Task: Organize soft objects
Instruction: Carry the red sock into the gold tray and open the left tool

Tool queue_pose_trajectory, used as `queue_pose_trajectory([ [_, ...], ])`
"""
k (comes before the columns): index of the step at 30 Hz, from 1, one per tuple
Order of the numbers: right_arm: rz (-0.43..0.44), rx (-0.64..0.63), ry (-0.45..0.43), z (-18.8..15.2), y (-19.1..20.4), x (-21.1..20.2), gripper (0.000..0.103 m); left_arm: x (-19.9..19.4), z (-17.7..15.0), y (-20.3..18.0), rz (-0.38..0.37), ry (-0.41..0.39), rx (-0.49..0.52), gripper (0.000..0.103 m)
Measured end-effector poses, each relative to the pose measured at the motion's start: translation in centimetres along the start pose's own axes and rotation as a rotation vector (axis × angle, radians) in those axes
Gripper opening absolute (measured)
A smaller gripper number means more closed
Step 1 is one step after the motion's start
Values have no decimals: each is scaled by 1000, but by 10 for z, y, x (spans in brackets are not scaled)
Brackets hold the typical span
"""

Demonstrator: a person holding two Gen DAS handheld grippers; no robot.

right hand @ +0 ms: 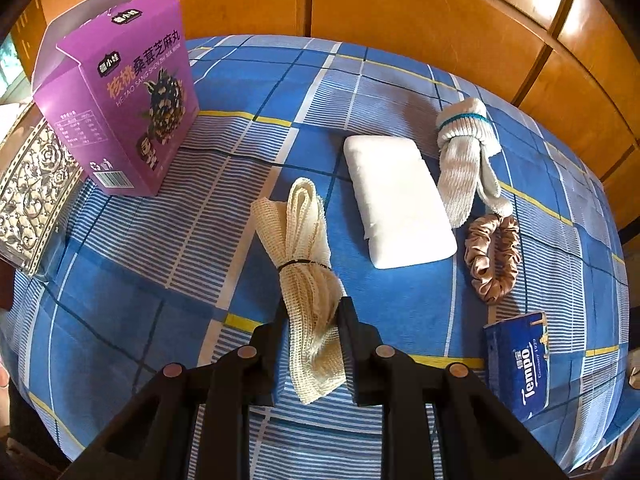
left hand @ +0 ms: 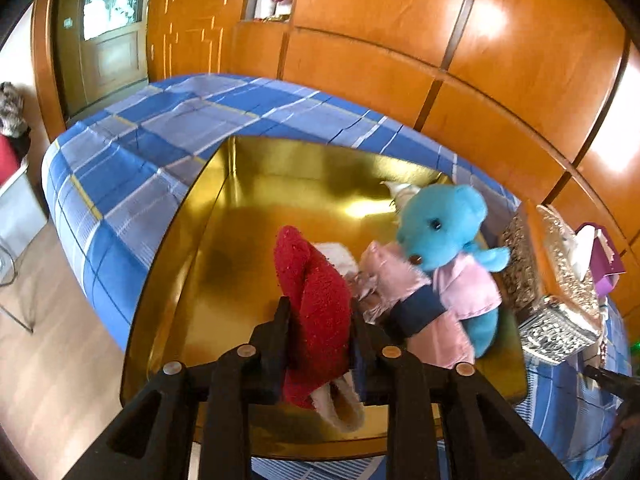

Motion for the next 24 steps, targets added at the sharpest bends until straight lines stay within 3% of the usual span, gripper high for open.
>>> queue_pose_trajectory([
  [2, -8, -1, -3, 1, 2, 1, 22, 1, -2, -2, 1, 1, 1, 46],
  [7, -32, 3, -9, -1, 5, -1, 22, -12, -6, -9, 30, -56, 52, 69],
  [15, 6, 114, 26, 16, -13, -17, 17, -27, -5, -33, -6, -93, 164, 70],
  [20, 15, 193, -20, 71, -27, -49, 17, -30, -8, -46, -34, -82, 201, 70],
  [24, 33, 213, -102, 127, -14, -81, 17, -32, -9, -53, -34, -81, 224, 70],
])
Point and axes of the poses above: each gripper's, at about its wrist camera, not at the fingertips, and x roughly the way its jaws point, y to its left, z to its top, the point moved 3 cm from there along x, roughly the way its jaws point, and after that the axes turned 10 degrees about -z, right-handed, at the moved point
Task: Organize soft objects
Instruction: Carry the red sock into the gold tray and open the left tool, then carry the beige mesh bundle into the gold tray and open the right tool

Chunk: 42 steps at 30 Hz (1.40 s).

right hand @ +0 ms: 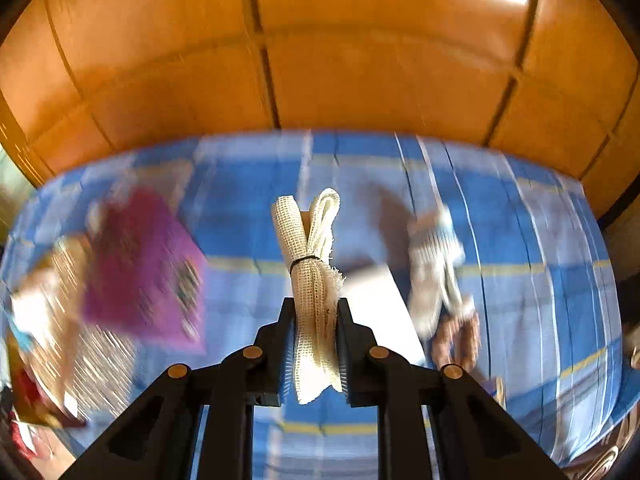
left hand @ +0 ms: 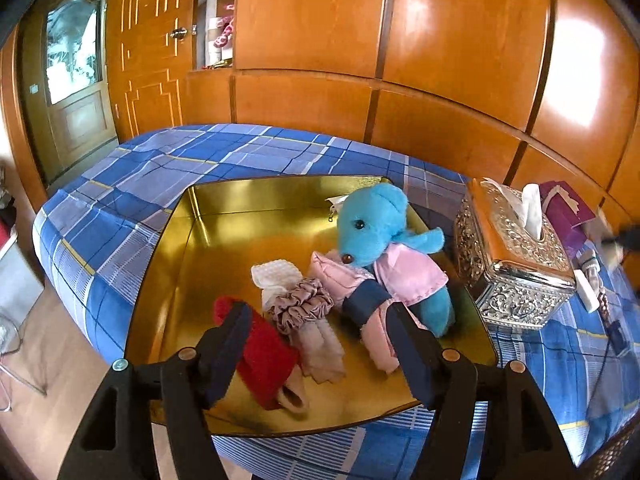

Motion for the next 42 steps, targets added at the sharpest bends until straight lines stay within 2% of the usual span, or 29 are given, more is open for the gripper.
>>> queue_pose_trajectory([
  [3, 64, -34, -94, 29, 37, -29, 17, -2, 1, -2, 2, -3, 9, 71],
  [5, 126, -93, -149, 35, 69, -51, 17, -2, 1, -3, 8, -4, 10, 71],
  [8, 239, -220, -220, 22, 127, -84, 17, -3, 2, -1, 18, -7, 13, 71],
  [10, 323, -319, -237, 0, 167, -101, 17, -3, 2, 1, 25, -7, 6, 72],
  [14, 432, -470, -203, -50, 225, -110, 17, -2, 1, 9, 37, -5, -15, 72],
  [18, 529, -586, -103, -110, 279, -107, 17, -2, 4, 23, 56, -17, -53, 72],
  [23, 587, -629, 28, -161, 329, -87, 17, -14, 15, 57, 123, -66, -127, 72],
  [28, 608, -614, 101, -181, 362, -65, 24, -22, 20, 76, 160, -99, -163, 73],
  [30, 612, -600, 112, -184, 367, -60, 37, -23, 20, 79, 172, -105, -166, 77],
  [35, 597, -593, 70, -183, 355, -67, 45, -22, 20, 75, 167, -107, -154, 78],
  [42, 493, -570, -81, -179, 323, -83, 46, -25, 21, 54, 130, -115, -103, 78],
])
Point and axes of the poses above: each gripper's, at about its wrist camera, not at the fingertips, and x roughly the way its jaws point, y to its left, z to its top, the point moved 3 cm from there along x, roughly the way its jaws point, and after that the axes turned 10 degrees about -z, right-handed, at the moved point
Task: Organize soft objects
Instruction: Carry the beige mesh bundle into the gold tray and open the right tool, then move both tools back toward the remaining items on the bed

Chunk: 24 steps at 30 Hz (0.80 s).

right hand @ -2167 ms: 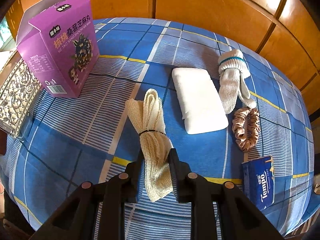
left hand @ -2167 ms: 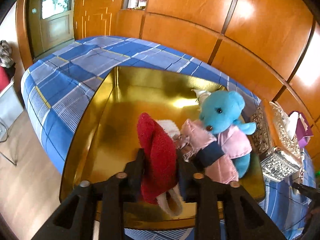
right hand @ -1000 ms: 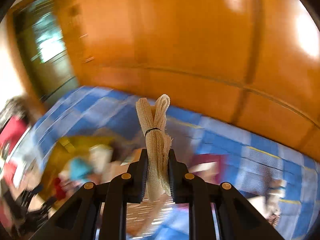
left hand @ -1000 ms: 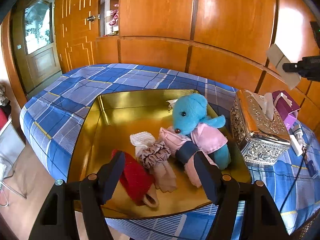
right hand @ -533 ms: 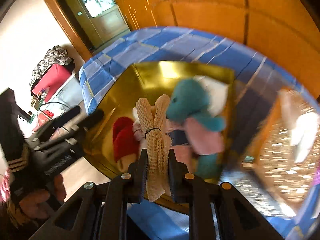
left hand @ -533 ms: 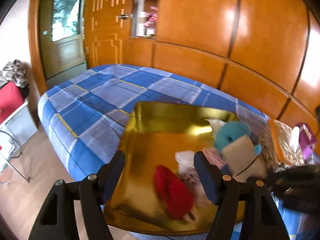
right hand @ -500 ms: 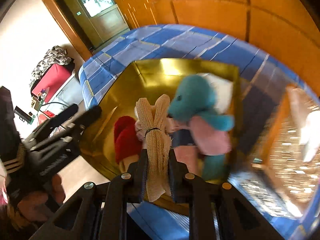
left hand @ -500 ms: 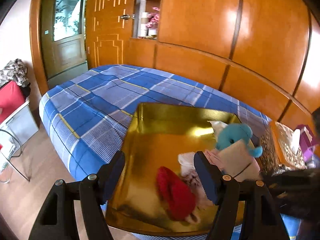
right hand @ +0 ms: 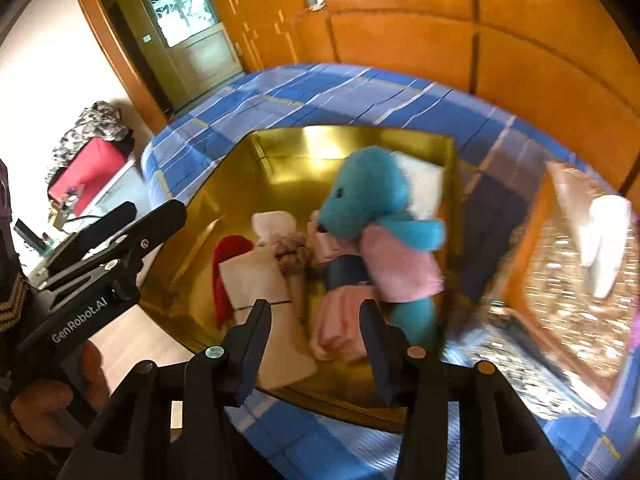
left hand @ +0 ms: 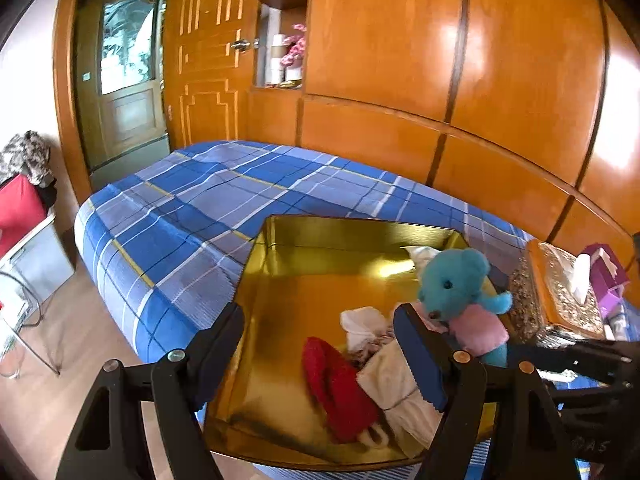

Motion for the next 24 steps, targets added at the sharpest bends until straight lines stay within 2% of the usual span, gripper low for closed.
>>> queue_pose_trajectory([
  [6, -122, 15, -97, -13, -23, -28, 46, -2, -5, -23, -49, 8, 51, 78],
  [13, -205, 52, -183, -24, -56, -57, 46, -7, -11, -47, -102, 14, 107, 78],
  [24, -372, 150, -231, -52, -139, -100, 46, -10, -22, -77, -167, 39, 180, 78],
])
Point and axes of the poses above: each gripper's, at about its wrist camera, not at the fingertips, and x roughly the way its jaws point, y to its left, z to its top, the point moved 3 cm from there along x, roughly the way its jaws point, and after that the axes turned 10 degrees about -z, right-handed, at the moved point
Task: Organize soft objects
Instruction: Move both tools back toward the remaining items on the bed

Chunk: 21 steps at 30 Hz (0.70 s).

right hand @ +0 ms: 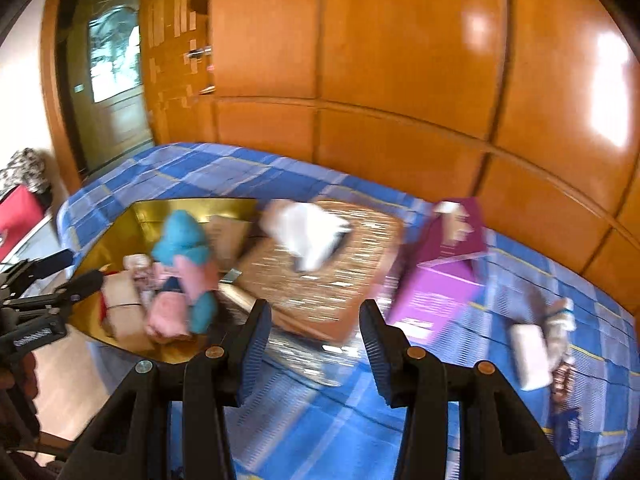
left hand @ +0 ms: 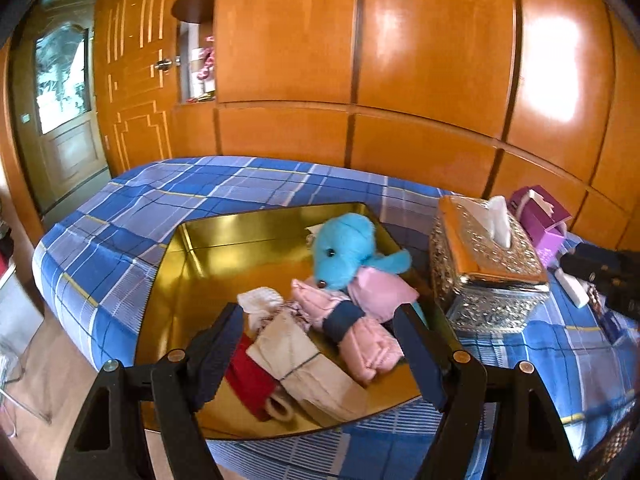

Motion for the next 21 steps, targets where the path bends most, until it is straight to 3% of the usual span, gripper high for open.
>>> queue_pose_trajectory([
  [4, -84, 85, 23, -10, -52, 1, 46, 2, -1, -11, -22, 13, 27, 78],
  [12, -263, 374, 60, -34, -175, 1, 46, 7, -2, -44, -78, 39, 111, 78],
  [21, -462, 609, 53, -65, -277, -5, 46, 10, -2, -83, -141, 64, 208, 78],
])
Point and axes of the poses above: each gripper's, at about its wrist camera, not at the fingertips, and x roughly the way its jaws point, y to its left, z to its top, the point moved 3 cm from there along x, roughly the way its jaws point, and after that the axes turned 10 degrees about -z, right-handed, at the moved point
